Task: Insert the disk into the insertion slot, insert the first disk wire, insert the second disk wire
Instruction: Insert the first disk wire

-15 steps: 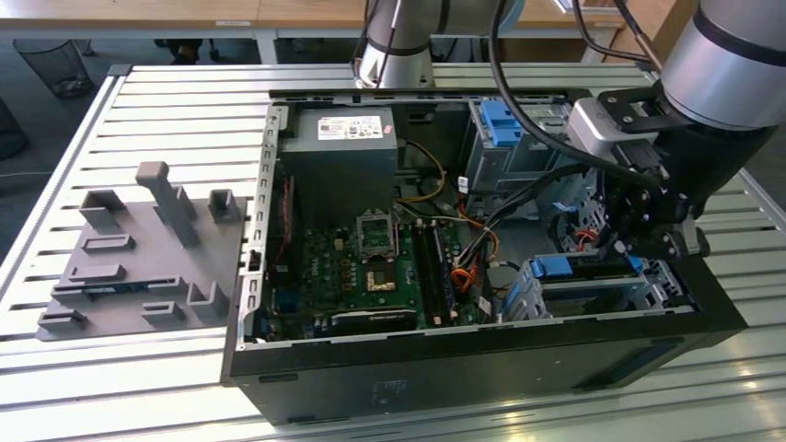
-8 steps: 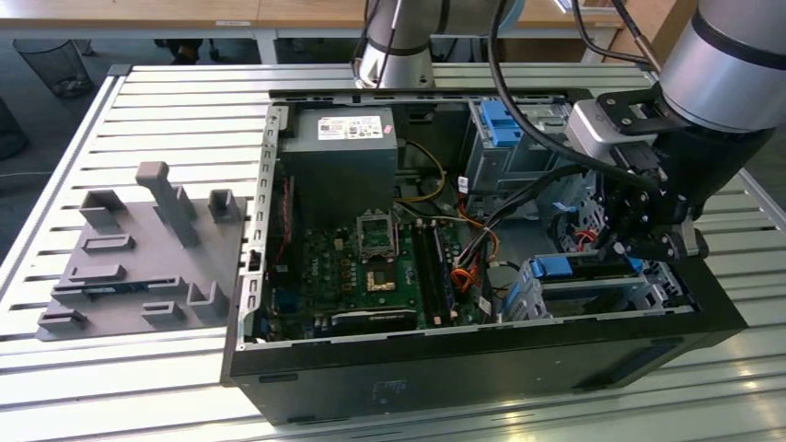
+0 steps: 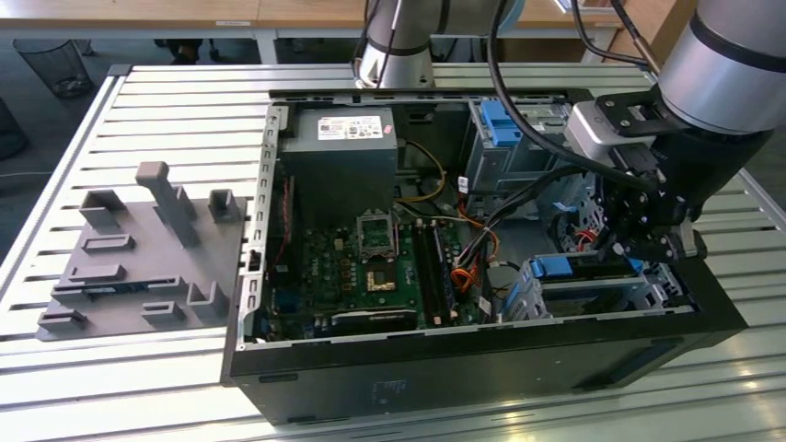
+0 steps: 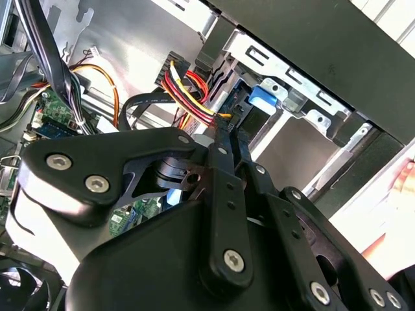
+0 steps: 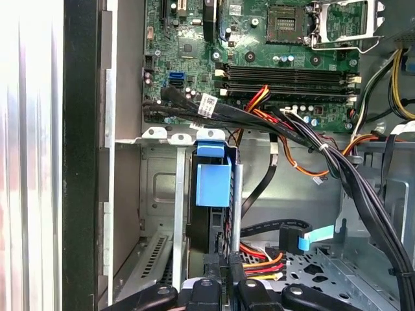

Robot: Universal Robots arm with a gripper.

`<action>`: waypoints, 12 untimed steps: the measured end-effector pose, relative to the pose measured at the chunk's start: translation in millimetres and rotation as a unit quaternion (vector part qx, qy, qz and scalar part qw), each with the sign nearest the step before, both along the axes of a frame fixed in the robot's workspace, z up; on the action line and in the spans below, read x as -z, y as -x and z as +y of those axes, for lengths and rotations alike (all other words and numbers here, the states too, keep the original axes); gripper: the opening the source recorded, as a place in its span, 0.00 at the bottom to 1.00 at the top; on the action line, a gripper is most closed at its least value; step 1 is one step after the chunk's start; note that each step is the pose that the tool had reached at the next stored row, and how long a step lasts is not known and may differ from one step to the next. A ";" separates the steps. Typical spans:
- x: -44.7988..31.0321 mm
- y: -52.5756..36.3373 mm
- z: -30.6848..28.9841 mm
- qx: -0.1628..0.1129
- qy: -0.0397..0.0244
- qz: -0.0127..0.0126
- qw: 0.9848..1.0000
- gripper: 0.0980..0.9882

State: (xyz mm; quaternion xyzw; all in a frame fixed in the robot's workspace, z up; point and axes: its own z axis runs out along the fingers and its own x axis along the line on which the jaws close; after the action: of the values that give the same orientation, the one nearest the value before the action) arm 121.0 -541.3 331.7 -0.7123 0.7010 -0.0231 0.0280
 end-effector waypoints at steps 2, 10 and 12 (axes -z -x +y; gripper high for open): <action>0.0 0.0 0.0 0.000 0.000 0.000 1.000 0.08; -1.4 0.0 -0.2 0.003 0.000 0.000 1.000 0.08; -2.2 0.0 -0.5 0.003 0.000 0.000 1.000 0.08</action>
State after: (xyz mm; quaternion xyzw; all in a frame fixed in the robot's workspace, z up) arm 121.0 -541.8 333.9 -0.7103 0.7029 -0.0232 0.0280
